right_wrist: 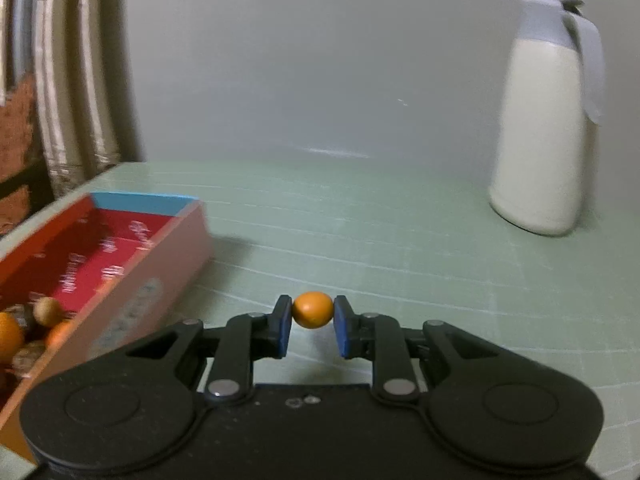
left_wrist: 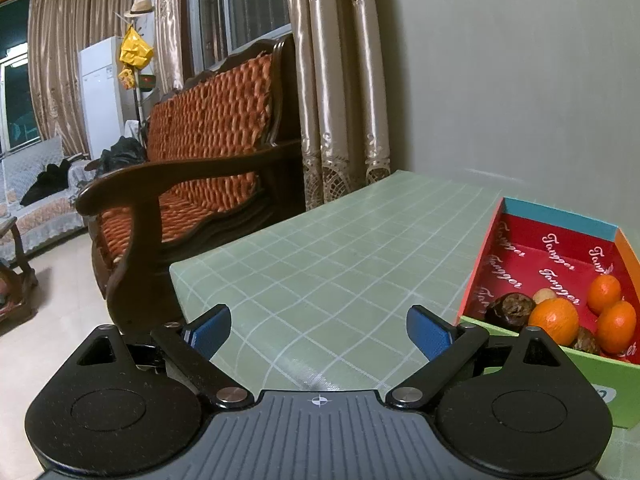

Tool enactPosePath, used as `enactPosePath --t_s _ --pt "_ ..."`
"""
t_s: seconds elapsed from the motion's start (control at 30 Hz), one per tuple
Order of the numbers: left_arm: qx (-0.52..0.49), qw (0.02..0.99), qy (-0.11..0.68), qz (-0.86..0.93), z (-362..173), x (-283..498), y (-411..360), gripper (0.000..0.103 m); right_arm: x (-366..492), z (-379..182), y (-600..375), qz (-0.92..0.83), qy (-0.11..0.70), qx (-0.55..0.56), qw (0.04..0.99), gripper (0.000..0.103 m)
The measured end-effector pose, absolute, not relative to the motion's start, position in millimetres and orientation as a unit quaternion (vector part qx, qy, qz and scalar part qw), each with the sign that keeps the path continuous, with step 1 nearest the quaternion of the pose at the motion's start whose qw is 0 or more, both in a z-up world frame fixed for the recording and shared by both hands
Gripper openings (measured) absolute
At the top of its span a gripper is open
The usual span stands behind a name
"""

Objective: Organize fruits
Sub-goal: 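Carry the small tangerine with the right tool into the box and release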

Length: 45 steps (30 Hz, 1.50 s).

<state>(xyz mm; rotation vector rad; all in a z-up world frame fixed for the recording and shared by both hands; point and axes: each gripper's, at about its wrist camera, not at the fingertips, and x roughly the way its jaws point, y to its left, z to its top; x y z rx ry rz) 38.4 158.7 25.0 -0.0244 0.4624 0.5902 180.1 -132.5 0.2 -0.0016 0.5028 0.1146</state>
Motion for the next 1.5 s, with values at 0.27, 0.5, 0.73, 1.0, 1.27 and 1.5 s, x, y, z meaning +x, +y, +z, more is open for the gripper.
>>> enactPosePath --t_s 0.27,0.5,0.73,1.0,1.27,1.5 --pt "-0.010 0.930 0.223 0.293 25 33 163 0.094 160 22 -94 0.139 0.206 -0.015 0.969 0.021" --pt "-0.016 0.928 0.226 0.295 24 32 168 0.094 151 28 -48 0.210 0.190 -0.043 0.958 0.021" --pt "-0.018 0.928 0.228 0.295 23 30 172 0.094 146 17 -20 0.242 0.206 -0.068 0.946 0.021" --pt "-0.026 0.928 0.228 0.292 24 32 171 0.094 137 17 -24 0.241 0.199 -0.060 0.948 0.052" --pt "-0.023 0.942 0.230 0.243 31 36 156 0.095 116 31 -51 0.204 0.170 -0.028 0.964 0.079" --pt "0.000 0.956 0.218 0.194 53 32 123 0.096 87 39 -80 0.150 0.173 0.000 0.974 0.092"
